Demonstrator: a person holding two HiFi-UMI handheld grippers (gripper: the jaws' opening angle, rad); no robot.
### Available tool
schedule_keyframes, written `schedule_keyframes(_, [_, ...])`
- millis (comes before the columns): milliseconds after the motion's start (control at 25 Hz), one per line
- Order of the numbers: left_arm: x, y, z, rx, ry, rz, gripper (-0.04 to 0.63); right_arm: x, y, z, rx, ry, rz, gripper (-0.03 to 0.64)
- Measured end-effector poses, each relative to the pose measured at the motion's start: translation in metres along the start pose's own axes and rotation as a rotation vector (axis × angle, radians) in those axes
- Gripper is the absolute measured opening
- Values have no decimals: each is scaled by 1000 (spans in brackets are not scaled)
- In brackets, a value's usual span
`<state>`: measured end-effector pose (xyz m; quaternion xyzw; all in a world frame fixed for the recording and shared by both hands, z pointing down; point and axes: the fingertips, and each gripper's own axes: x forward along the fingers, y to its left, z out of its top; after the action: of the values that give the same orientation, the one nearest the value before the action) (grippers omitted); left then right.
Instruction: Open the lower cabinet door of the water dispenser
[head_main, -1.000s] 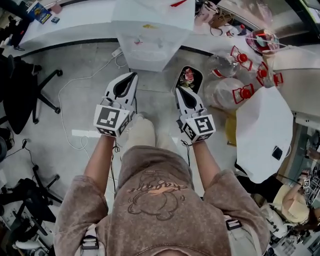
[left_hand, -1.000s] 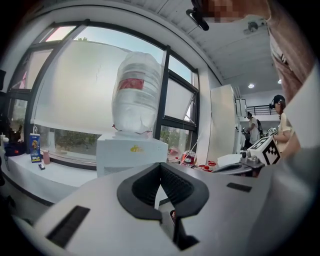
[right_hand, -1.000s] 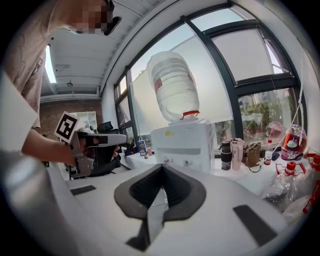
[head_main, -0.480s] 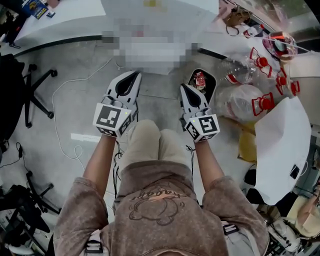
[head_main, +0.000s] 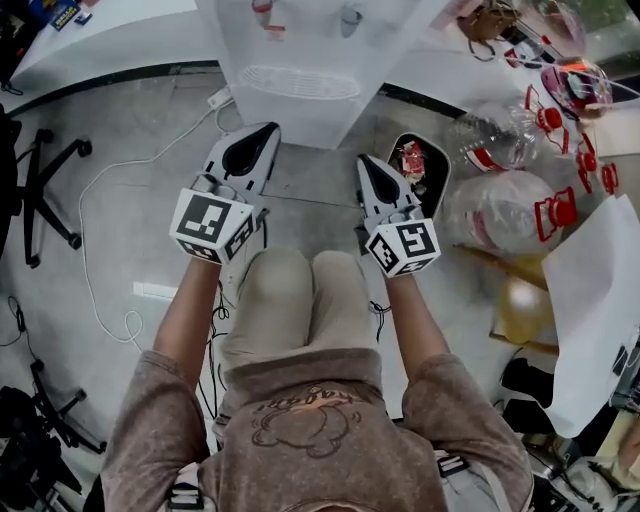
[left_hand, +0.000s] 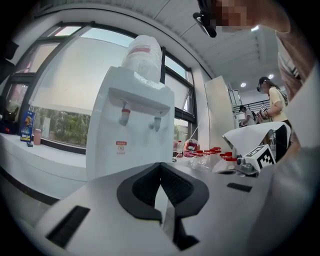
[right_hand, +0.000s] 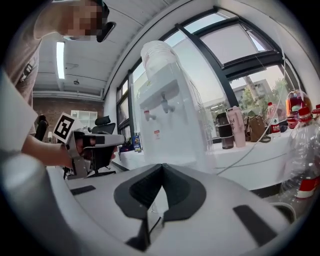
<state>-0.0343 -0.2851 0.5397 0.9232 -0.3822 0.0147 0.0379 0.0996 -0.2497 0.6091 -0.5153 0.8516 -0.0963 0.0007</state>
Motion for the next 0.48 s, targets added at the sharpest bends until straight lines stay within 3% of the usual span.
schedule_keyframes(480, [-1, -18, -44, 21, -22, 20, 14, -2, -9, -45, -52, -31, 15, 6])
